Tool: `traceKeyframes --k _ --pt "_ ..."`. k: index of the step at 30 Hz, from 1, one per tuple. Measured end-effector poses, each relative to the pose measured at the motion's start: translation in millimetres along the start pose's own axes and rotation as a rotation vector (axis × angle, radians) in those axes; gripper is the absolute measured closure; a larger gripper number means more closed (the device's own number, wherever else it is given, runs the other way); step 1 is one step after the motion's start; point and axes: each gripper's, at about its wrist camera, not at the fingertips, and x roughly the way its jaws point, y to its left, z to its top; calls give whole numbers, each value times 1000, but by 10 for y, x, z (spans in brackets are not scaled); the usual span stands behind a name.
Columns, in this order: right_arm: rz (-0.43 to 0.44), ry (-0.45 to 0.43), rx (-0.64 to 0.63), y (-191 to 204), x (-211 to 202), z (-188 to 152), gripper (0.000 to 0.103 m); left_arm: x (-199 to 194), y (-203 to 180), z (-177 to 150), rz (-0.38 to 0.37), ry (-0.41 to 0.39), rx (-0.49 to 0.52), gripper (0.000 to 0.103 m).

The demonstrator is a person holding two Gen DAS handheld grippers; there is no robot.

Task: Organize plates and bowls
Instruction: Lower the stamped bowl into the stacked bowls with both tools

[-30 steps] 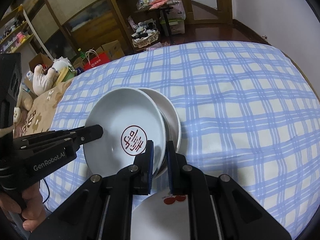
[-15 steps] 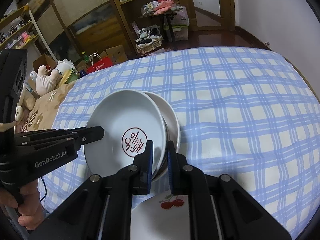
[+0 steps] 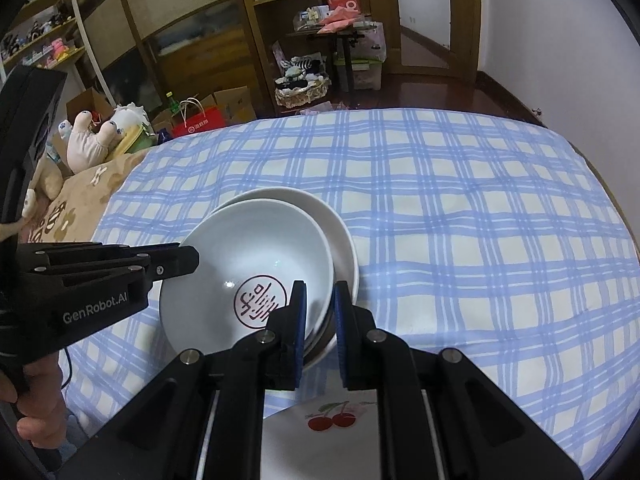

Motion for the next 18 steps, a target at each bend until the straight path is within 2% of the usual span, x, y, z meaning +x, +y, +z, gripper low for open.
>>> traceKeyframes --k 8,12,15,16,18 --pt "34 6 23 -64 2 20 88 -63 4 -26 0 6 1 88" --pt "43 5 41 -112 -56 84 88 -190 67 -46 6 -40 -21 84" --pt "43 -7 53 -162 -123 133 88 -272 160 -31 7 -57 -42 77" --pt "38 -13 57 -185 -153 154 84 -292 185 -24 9 -61 -45 72" --pt "25 -19 66 -213 -197 183 61 -336 234 -7 28 -75 -41 62"
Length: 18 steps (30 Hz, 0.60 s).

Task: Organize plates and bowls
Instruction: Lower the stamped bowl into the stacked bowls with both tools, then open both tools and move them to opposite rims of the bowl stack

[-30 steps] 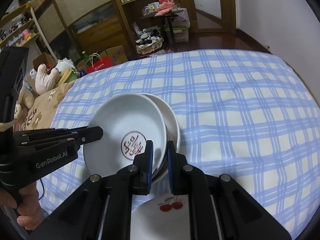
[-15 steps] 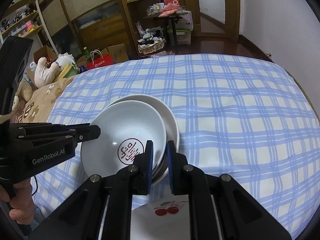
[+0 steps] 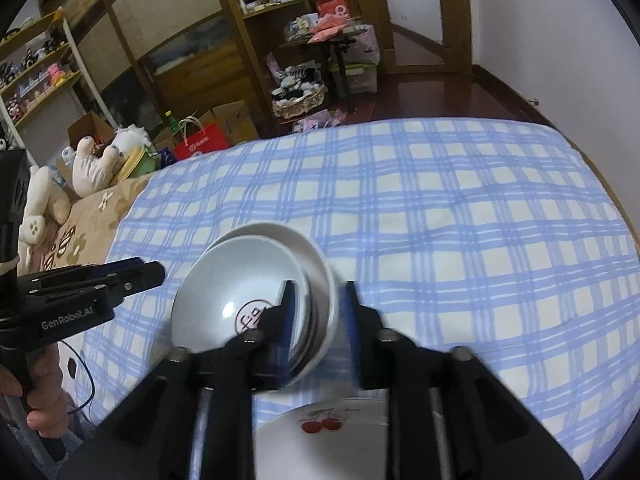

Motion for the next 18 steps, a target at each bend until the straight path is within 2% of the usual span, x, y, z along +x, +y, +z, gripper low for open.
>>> traceKeyframes --k 2,4,6,8,9,12,18 --pt "-9 -14 16 -46 -58 30 53 -43 23 22 34 -18 9 43" --pt "-14 -20 26 -73 -94 54 43 -64 37 33 62 -33 17 34" --pt "-19 -30 38 -105 -127 75 26 -59 52 44 68 -26 21 25" --pt "-22 -33 48 -130 -144 84 15 -42 57 46 75 -17 21 18" --pt "-25 -32 51 -136 -146 87 9 -28 55 49 81 -12 22 16" --pt "-41 -28 59 -149 -126 89 2 14 58 49 88 5 24 15" --pt "-66 -12 49 -167 -70 59 2 69 77 50 109 19 18 14"
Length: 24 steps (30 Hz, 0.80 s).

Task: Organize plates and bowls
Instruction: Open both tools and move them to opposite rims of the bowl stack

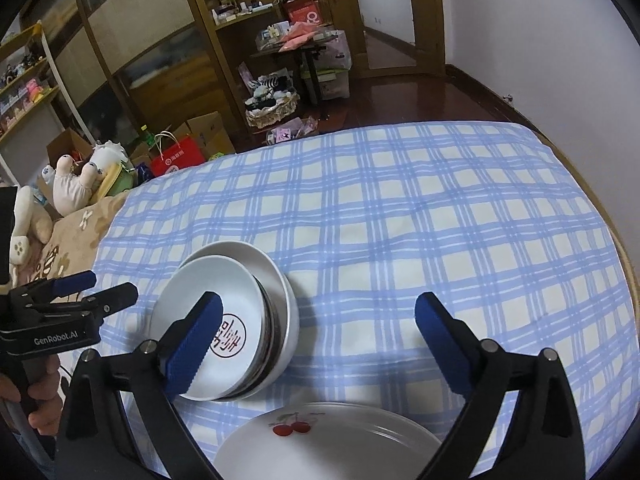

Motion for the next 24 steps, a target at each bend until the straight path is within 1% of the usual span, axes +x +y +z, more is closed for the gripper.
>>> traceKeyframes --k 5,9,13,16,19,21,24 --pt "-5 13 4 -40 46 -27 2 68 36 18 9 23 -12 14" --pt "18 36 16 -85 77 -23 2 156 51 14 35 68 -3 14" --pt "-10 39 7 -101 84 -27 2 217 73 7 37 96 -7 14" --pt "-37 62 12 -107 136 -36 2 228 62 23 22 99 -4 14" --pt "-45 88 17 -123 202 -61 2 255 47 32 29 105 8 14" --pt "-44 93 17 -132 223 -79 2 280 32 34 38 111 15 14" --pt "-44 97 17 -125 256 -104 2 308 24 33 31 122 14 14"
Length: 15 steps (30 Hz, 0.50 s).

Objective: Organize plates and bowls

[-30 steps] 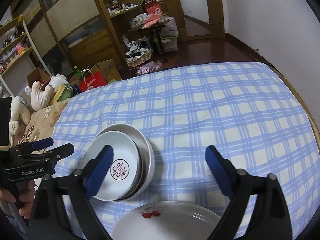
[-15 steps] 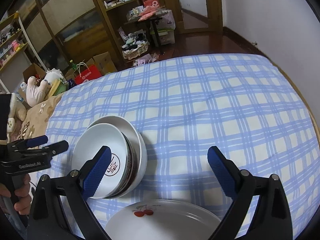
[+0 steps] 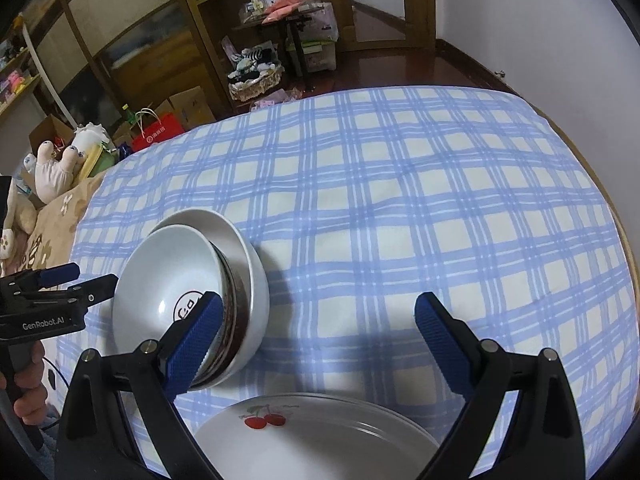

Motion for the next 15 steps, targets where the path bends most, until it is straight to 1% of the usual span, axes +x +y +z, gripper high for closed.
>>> traceKeyframes --k 5,7,9,11,13,15 --pt "6 -4 4 9 -4 -8 3 42 -4 14 -22 16 -2 14" --pt "3 -9 9 -6 -12 -2 4 53 -13 21 -21 18 0 14" --pt "0 -21 22 -29 -33 8 7 64 -16 28 -21 21 -1 14" --pt "8 -27 35 -57 -52 23 7 63 -18 29 -21 21 0 14" --pt "-1 -26 35 -75 -52 28 8 69 -21 31 -15 23 2 14" --pt "-11 -17 40 -97 -24 24 14 71 -21 37 -18 25 -2 14"
